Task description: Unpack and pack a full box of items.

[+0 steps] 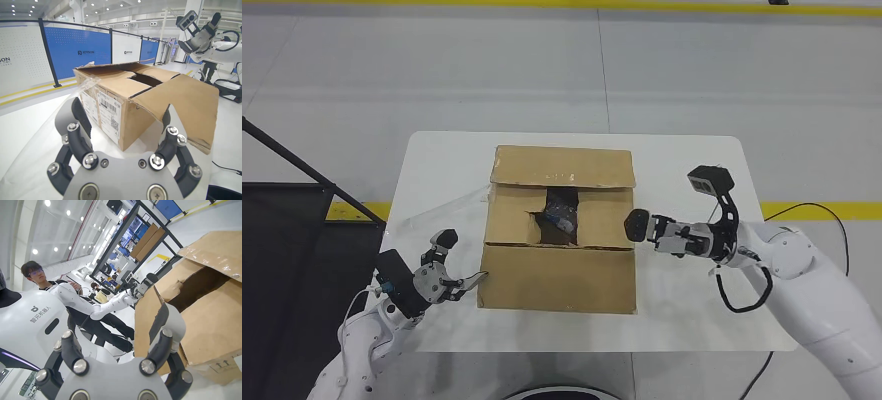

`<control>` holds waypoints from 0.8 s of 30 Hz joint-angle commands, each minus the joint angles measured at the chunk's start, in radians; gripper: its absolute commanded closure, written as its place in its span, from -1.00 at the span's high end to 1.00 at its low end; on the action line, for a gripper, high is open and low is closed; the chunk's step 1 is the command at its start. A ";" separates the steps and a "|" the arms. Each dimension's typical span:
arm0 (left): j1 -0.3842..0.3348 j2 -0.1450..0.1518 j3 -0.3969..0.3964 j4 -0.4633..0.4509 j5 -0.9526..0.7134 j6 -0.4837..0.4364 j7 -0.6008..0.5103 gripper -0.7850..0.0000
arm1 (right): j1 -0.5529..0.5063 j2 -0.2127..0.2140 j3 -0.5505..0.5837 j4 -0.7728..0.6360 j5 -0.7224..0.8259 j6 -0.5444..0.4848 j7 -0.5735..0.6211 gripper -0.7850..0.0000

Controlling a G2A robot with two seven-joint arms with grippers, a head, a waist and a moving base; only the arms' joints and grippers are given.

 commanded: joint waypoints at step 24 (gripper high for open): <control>0.000 0.000 0.000 0.000 0.000 0.000 0.000 1.00 | 0.249 -0.178 -0.176 0.375 0.132 0.446 0.026 1.00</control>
